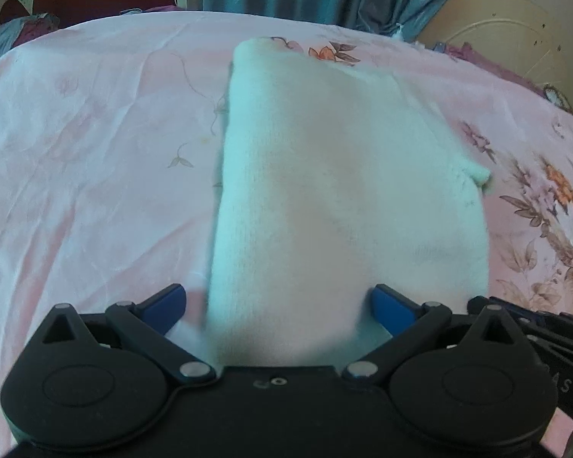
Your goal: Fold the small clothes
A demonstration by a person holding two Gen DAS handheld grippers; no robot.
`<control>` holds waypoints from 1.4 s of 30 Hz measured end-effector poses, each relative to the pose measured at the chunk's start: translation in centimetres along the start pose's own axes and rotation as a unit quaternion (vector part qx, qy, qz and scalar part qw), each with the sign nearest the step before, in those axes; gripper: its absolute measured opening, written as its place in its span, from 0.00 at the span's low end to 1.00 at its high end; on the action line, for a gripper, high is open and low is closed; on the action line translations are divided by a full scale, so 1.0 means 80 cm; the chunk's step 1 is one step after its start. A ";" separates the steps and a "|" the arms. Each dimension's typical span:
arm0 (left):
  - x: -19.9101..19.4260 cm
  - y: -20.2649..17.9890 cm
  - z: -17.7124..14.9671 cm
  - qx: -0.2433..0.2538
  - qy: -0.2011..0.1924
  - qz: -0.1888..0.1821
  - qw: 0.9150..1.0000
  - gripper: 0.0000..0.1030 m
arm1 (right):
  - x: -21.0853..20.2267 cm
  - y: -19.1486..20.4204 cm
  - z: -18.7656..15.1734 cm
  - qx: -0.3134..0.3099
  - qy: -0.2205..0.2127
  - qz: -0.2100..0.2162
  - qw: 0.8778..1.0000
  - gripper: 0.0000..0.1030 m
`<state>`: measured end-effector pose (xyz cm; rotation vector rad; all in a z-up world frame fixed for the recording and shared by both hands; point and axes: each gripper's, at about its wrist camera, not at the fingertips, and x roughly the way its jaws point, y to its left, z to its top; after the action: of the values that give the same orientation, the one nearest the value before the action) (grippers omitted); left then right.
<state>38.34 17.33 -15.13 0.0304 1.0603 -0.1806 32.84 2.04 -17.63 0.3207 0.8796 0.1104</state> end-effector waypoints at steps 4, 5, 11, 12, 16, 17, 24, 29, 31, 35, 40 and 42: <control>0.002 -0.003 0.005 -0.001 0.008 0.008 1.000 1.00 | 0.000 -0.001 0.000 -0.006 0.000 0.003 1.000 0.15; 0.001 -0.005 0.006 0.004 0.009 0.012 1.000 1.00 | 0.000 0.000 0.001 -0.012 0.001 0.000 1.000 0.18; -0.009 -0.020 0.002 0.018 0.001 0.047 0.999 1.00 | 0.000 -0.011 0.005 0.005 0.008 0.005 1.000 0.29; -0.014 -0.024 0.000 0.024 -0.003 0.055 0.998 0.98 | -0.001 -0.011 0.004 0.001 0.008 0.007 1.000 0.29; -0.044 -0.041 -0.014 0.040 -0.016 0.067 0.997 0.93 | -0.025 -0.012 0.007 0.008 0.013 0.016 1.000 0.30; -0.054 -0.044 -0.019 0.039 -0.021 0.067 0.997 0.93 | -0.037 -0.012 0.005 0.007 0.007 0.020 1.000 0.30; -0.141 -0.064 -0.060 0.029 -0.064 0.058 0.996 0.93 | -0.126 -0.003 -0.020 -0.017 -0.017 0.041 0.999 0.60; -0.221 -0.074 -0.103 0.027 -0.103 0.057 0.993 0.94 | -0.217 0.011 -0.050 -0.060 -0.062 0.044 0.995 0.76; -0.255 -0.076 -0.120 0.020 -0.114 0.054 0.992 0.95 | -0.249 0.014 -0.060 -0.064 -0.076 0.045 0.994 0.77; -0.318 -0.079 -0.155 0.006 -0.140 0.059 0.988 0.99 | -0.317 0.025 -0.081 -0.080 -0.117 0.032 0.989 0.94; -0.371 -0.081 -0.184 -0.012 -0.157 0.077 0.984 0.99 | -0.381 0.034 -0.097 -0.091 -0.159 0.024 0.983 0.96; -0.389 -0.081 -0.195 -0.016 -0.165 0.078 0.983 0.99 | -0.399 0.038 -0.103 -0.091 -0.169 0.021 0.981 0.97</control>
<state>8.98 16.88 4.69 0.0530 0.7264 -0.0243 6.30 -0.42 2.05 0.1785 0.5212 0.1685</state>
